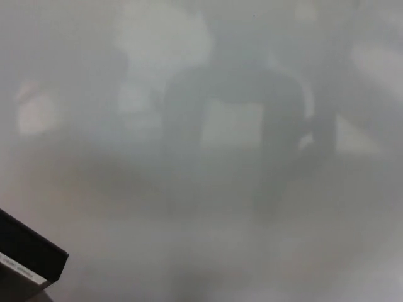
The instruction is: A magnetic marker holder is on the left hand side of the white board, the robot put the index and middle finger into the opening of the container and pull off the magnetic holder and hand it to a human on the left hand side.
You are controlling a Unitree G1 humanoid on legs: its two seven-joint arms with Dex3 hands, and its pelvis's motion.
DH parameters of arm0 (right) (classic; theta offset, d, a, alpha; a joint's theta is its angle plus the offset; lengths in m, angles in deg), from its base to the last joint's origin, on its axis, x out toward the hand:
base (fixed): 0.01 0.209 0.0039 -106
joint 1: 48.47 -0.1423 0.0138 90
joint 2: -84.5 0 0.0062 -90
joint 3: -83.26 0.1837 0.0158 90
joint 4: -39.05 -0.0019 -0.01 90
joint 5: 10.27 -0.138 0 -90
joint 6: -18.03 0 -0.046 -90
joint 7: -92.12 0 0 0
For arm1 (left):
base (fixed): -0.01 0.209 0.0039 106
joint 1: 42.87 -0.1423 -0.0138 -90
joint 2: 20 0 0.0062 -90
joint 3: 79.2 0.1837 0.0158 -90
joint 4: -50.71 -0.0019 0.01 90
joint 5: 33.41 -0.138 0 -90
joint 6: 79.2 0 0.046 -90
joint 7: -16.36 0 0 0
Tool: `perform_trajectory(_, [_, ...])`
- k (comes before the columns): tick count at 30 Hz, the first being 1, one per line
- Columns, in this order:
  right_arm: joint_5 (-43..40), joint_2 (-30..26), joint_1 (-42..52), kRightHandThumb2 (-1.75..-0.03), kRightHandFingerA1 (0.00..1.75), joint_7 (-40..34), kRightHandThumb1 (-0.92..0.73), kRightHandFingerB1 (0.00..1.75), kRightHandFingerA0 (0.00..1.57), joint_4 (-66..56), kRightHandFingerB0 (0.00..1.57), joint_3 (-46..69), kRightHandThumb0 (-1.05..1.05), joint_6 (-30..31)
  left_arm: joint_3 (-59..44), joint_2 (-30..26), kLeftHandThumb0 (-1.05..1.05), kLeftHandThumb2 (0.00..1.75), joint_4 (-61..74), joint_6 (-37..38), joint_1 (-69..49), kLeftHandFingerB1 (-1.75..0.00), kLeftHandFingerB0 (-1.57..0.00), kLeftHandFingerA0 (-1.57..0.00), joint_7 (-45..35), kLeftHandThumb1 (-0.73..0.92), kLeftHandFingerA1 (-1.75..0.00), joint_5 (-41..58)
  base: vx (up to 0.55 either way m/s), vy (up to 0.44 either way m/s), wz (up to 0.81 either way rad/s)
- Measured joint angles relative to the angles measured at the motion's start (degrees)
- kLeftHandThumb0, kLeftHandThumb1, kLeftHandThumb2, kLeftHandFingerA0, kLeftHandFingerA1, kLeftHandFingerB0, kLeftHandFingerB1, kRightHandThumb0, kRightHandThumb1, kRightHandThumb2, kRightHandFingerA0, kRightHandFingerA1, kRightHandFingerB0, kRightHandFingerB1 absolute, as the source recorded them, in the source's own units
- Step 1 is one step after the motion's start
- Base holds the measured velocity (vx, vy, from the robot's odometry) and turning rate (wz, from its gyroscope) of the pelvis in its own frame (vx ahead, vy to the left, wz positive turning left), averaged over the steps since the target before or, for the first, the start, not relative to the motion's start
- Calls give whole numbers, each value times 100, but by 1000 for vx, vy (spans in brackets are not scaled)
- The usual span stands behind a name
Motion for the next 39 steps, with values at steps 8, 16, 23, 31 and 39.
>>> perform_trajectory(8, [-4, 0, 13, -63, 52, -15, -75, 40, 72, 42, 60, 28, -56, 14, -314, -2, -41, 93, -306, -554, 299, -49, 0, 0, -382, 18, -49, 615, 0, 0, 0])
perform_trajectory(16, [-6, -2, 30, -63, 51, -83, -75, 40, 71, 74, 59, 47, -55, 70, -282, 18, -101, 96, -194, -1240, 571, -31, -2, -15, -999, 51, -42, 1210, 0, 0, 0])
perform_trajectory(23, [3, -5, 30, -63, 53, -139, -75, 40, 73, 78, 60, 33, -56, 83, -218, 232, -105, 62, 154, -1424, 566, -29, -16, -23, -1148, 66, -36, 1411, 0, 0, 0])
perform_trajectory(31, [0, -9, 22, -63, 52, -174, -75, 40, 71, 78, 59, 37, -56, 86, -130, 273, -105, 62, 165, -1442, 684, -29, -19, -23, -1440, 67, -37, 1437, 0, 0, 0])
perform_trajectory(39, [-1, -21, -9, -63, 54, -188, -75, 40, 71, 78, 60, 38, -58, 88, -130, 324, -103, 62, 207, -1441, 683, -28, -16, -24, -1505, 69, -37, 1436, 0, 0, 0])
